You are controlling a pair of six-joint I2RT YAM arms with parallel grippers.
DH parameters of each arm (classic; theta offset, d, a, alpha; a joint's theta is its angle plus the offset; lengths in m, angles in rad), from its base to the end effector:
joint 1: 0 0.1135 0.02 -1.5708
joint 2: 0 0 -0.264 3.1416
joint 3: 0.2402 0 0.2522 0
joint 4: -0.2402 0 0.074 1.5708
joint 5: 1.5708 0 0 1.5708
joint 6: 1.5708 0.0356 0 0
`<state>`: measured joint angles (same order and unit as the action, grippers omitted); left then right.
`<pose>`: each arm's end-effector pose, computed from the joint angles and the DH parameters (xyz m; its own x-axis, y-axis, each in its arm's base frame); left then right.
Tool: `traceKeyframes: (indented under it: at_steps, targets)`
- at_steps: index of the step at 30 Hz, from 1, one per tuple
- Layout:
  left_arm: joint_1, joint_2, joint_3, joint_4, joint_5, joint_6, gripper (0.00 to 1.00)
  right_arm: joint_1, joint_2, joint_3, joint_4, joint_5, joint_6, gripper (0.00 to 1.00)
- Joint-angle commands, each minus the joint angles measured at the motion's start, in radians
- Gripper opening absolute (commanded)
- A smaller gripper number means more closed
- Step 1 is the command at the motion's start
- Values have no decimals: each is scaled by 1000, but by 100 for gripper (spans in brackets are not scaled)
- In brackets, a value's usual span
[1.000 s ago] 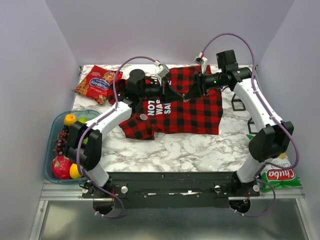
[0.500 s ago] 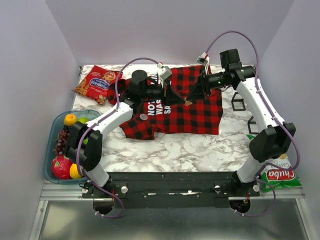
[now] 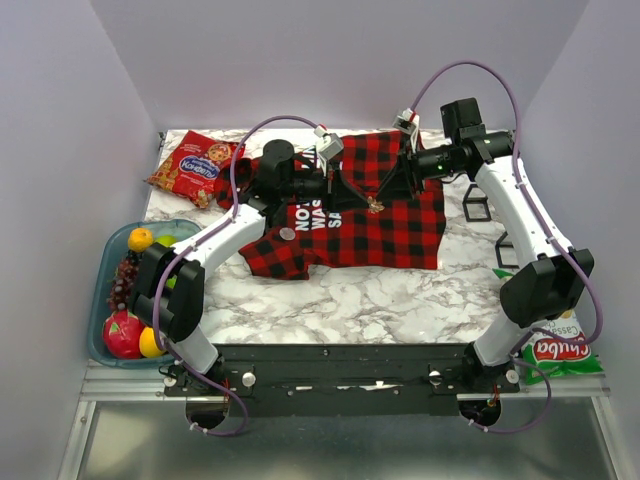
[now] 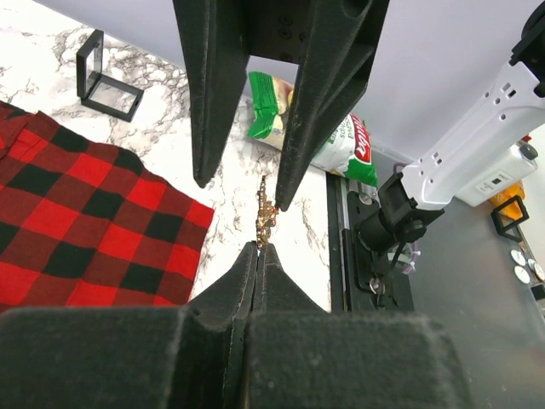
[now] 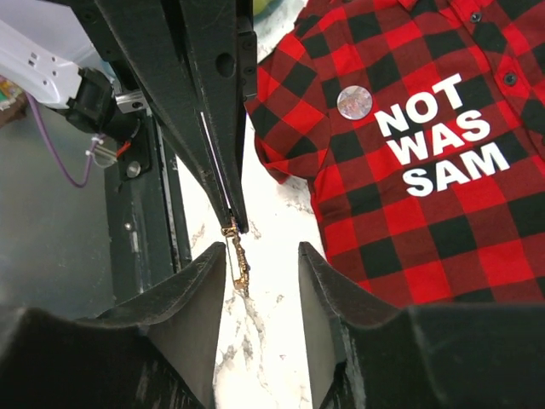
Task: Remove the brooch from the garment
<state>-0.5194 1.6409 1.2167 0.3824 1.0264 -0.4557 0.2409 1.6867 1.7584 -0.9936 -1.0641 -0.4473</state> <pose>0.3137 -0.2145 0.3268 -0.4722 0.0075 -0.8814 0.8811 0.0319 -0.4718 0.3283 0.1127 0.3804 -0.4256 -0.3207 -0.8462 -0.9017 0.2291 0.3667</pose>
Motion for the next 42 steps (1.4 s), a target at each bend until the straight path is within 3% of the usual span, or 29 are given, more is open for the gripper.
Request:
traceKeyframes:
  at_steps: [1, 15, 21, 24, 26, 30, 34, 37, 42]
  targets:
    - [-5, -15, 26, 1, 31, 14, 0, -5, -5, -4, -16, 13, -8, 39]
    - [-5, -12, 26, 7, 24, 11, 0, -3, 7, -22, -17, 26, -2, 37]
    - [-4, -9, 27, 4, 17, 12, 0, -5, 18, -19, -37, 0, -19, 19]
    - [-1, -6, 29, -4, 5, 18, 0, -3, 18, -23, -56, -7, -39, 1]
    - [1, -4, 30, -11, -6, 22, 0, -3, 16, -25, -60, 4, -39, 0]
    - [24, -7, 37, -57, -32, 41, 41, -6, -4, -14, -56, 64, -39, 1]
    - [67, -38, 30, -164, -26, 142, 53, -29, -30, 6, -42, 179, -48, 0]
    - [99, -79, 18, -301, 9, 299, 58, -46, -22, 36, -77, 251, -91, 0]
    - [136, -148, 8, -659, -60, 779, 61, -86, 13, 93, -152, 513, -224, 1]
